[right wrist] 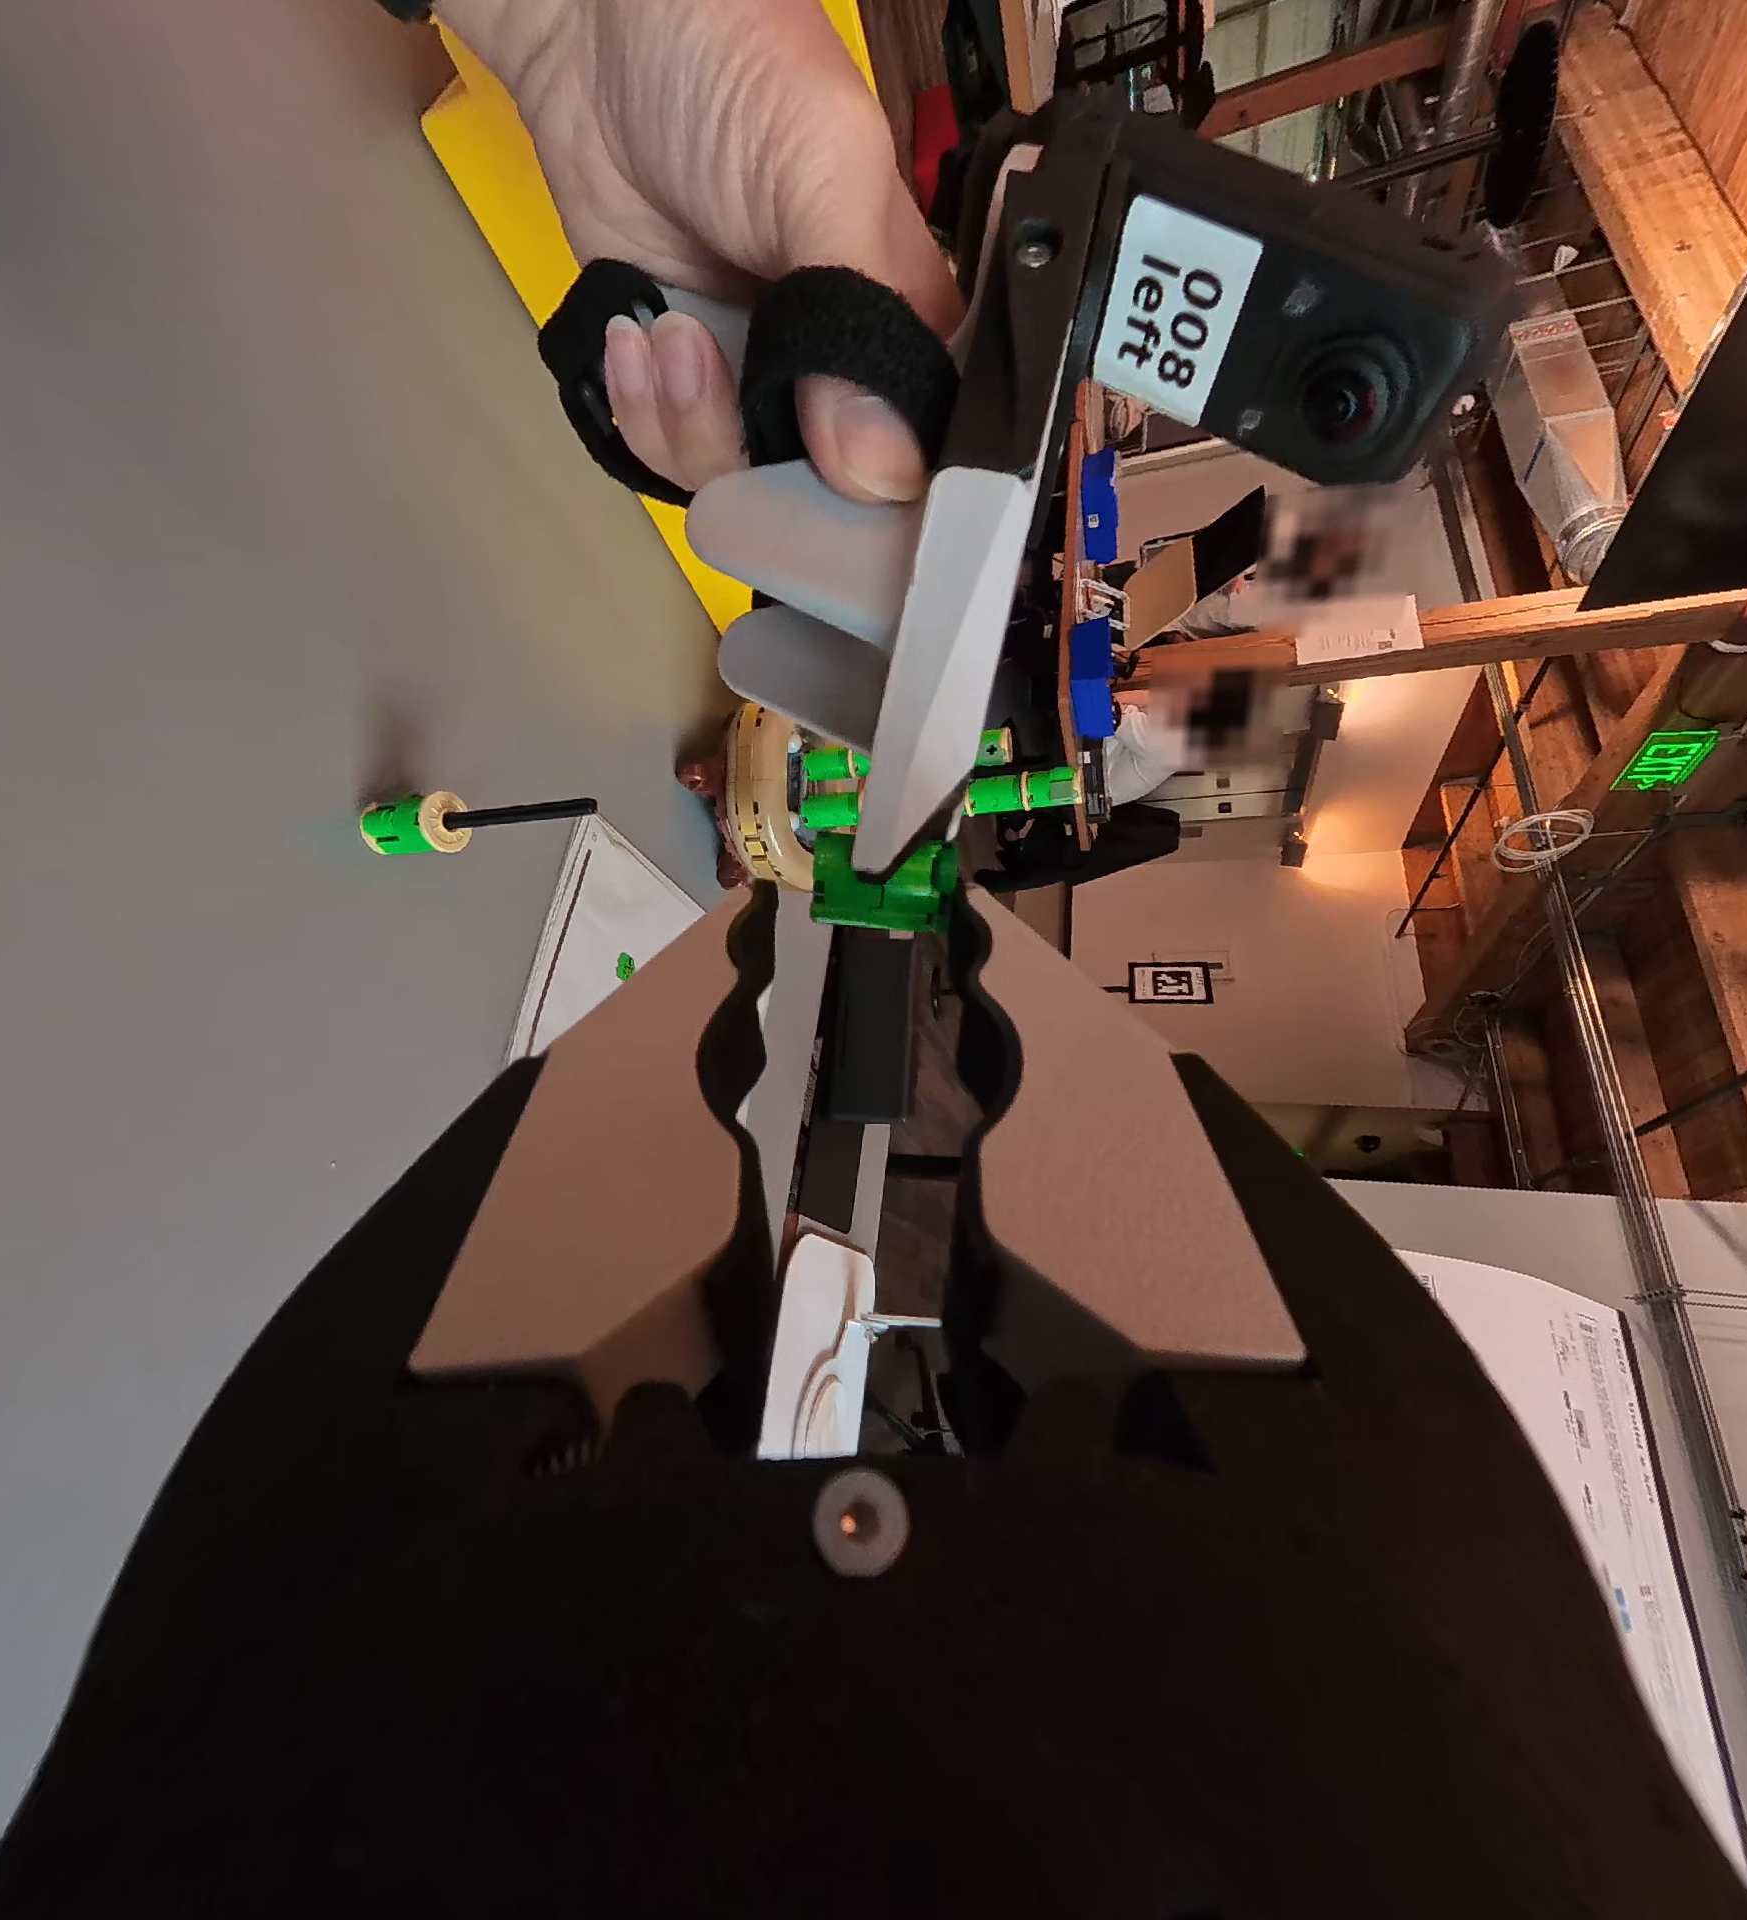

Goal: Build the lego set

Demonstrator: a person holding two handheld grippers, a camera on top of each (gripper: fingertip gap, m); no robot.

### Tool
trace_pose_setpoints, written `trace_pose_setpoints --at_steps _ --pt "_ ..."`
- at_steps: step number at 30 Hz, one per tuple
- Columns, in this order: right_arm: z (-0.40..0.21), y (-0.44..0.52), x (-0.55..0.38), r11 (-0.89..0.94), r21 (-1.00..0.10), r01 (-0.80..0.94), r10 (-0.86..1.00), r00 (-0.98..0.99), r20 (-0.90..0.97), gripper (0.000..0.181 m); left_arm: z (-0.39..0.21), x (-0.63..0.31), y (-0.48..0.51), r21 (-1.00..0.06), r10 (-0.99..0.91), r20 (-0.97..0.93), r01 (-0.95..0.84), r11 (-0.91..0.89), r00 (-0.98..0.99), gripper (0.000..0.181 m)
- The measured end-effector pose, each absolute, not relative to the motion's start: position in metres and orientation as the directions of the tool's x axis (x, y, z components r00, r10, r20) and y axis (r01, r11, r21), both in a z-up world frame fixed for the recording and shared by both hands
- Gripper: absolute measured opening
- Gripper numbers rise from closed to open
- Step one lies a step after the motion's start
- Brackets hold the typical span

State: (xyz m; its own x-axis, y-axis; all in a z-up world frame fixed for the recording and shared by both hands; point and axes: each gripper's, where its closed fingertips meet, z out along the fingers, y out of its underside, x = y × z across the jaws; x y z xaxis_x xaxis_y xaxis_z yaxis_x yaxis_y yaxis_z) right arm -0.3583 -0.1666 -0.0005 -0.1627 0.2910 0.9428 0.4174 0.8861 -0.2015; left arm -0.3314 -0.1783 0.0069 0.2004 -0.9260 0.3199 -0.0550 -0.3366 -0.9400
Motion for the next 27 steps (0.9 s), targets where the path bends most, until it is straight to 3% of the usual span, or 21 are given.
trace_pose_setpoints --at_steps 27 --pt "-0.0033 -0.1698 -0.3584 0.871 -0.234 0.431 0.340 -0.186 0.922 0.024 0.0035 -0.3295 -0.1827 -0.899 -0.896 0.425 -0.054 -0.434 0.128 0.013"
